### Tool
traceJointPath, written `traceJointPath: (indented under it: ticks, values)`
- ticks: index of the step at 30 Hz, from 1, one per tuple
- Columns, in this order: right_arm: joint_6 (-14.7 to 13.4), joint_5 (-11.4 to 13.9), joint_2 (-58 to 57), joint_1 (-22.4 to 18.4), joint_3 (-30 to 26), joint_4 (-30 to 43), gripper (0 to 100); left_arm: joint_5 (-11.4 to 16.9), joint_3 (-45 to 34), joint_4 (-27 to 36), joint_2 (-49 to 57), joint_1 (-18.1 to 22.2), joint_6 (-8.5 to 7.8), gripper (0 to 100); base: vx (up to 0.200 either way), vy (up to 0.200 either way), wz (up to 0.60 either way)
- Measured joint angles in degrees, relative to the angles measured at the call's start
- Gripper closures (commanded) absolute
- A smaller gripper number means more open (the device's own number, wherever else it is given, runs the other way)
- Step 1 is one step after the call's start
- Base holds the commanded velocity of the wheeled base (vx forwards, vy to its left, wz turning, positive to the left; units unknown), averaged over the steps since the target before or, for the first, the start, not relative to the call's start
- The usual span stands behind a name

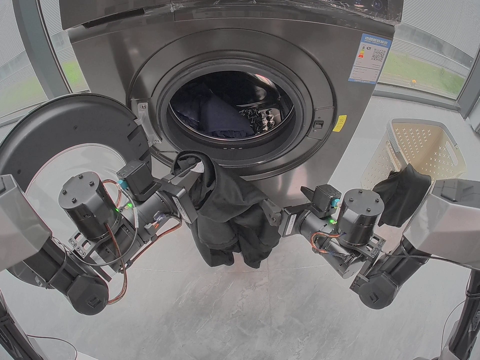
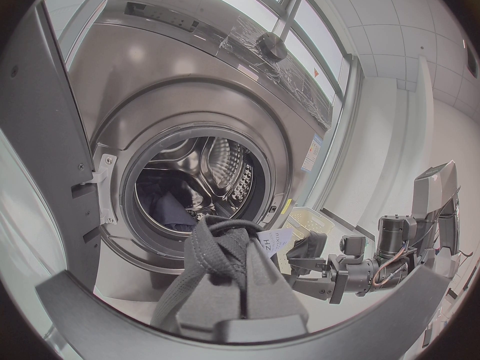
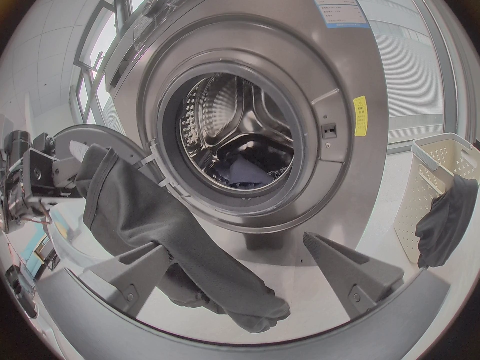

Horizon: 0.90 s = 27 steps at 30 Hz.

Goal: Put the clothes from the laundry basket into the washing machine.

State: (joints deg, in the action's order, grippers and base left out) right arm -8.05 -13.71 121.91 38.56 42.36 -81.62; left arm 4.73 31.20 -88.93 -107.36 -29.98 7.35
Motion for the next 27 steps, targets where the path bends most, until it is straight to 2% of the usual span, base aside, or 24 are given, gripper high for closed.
traceJointPath:
  ticks: [6,12,19,22,27]
  values:
    - [0.4,0.3,0.5,1.9,-3.0,-0.1,0,-0.1,0.0,0.0,0.0,0.0,0.04,100,0.0,0.0,0.0]
    - [0.4,0.5,1.4,3.6,-6.0,-0.6,0,-3.0,1.2,0.1,-0.4,0.1,0.5,100,0.0,0.0,0.0]
    - [0.3,1.2,2.4,4.6,-9.7,-1.1,0,-3.6,2.0,0.1,-0.8,0.2,0.63,100,0.0,0.0,0.0]
    - [0.4,1.6,2.7,5.1,-8.4,-1.3,0,-3.6,2.0,0.0,-1.0,0.1,0.61,100,0.0,0.0,0.0]
    - [1.2,2.9,3.1,6.5,-3.1,-1.6,0,-3.6,2.0,0.0,-1.3,0.1,0.52,100,0.0,0.0,0.0]
